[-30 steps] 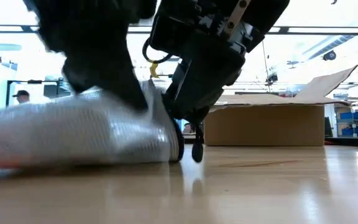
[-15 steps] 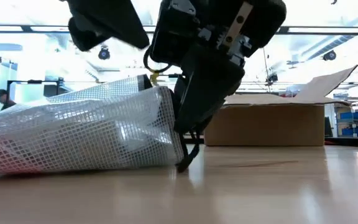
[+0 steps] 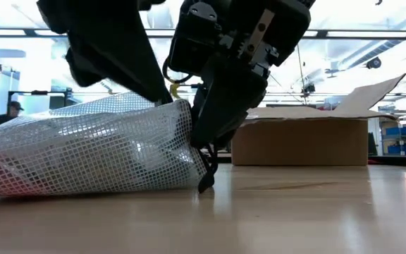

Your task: Unpack boxes

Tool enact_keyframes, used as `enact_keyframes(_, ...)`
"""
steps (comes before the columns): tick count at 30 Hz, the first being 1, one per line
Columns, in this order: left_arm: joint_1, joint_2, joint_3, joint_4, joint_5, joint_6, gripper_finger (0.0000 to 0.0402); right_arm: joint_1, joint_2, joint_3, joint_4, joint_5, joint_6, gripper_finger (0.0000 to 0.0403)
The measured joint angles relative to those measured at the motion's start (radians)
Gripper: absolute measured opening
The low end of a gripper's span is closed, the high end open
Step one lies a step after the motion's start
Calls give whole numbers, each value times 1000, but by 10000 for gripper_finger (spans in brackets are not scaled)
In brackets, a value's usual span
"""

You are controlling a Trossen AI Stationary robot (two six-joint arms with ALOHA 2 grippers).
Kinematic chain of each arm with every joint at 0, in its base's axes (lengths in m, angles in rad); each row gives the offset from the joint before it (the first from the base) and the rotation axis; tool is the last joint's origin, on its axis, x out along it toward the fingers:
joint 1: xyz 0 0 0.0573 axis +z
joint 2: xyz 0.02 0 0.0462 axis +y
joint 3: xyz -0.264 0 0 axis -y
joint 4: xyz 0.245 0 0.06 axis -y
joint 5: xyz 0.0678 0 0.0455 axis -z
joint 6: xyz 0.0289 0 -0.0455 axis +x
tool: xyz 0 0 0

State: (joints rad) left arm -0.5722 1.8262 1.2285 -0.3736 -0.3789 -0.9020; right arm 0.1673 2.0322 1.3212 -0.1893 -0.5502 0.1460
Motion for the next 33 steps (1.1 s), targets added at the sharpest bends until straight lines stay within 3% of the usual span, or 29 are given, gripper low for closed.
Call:
enact_keyframes(9, 46, 34, 0, 8, 4, -102, 235, -1, 0, 0, -7, -25, 0, 0)
enact_keyframes(13, 70, 50, 0, 16, 2, -105, 271, -2, 0, -4, -16, -25, 0, 0)
enact_keyframes(17, 79, 64, 0, 21, -1, -105, 238, -2, 2, -4, -20, -27, -4, 0)
enact_keyframes(27, 80, 67, -1, 95, -7, -35, 23, -2, 2, -4, -13, -50, -38, 0)
enact_keyframes(29, 80, 68, -3, 117, -5, 5, 7, -1, 1, -4, -14, -50, -39, 0)
enact_keyframes(33, 80, 68, -5, 126, 0, 19, 18, -2, 1, -4, -16, -42, -36, 0)
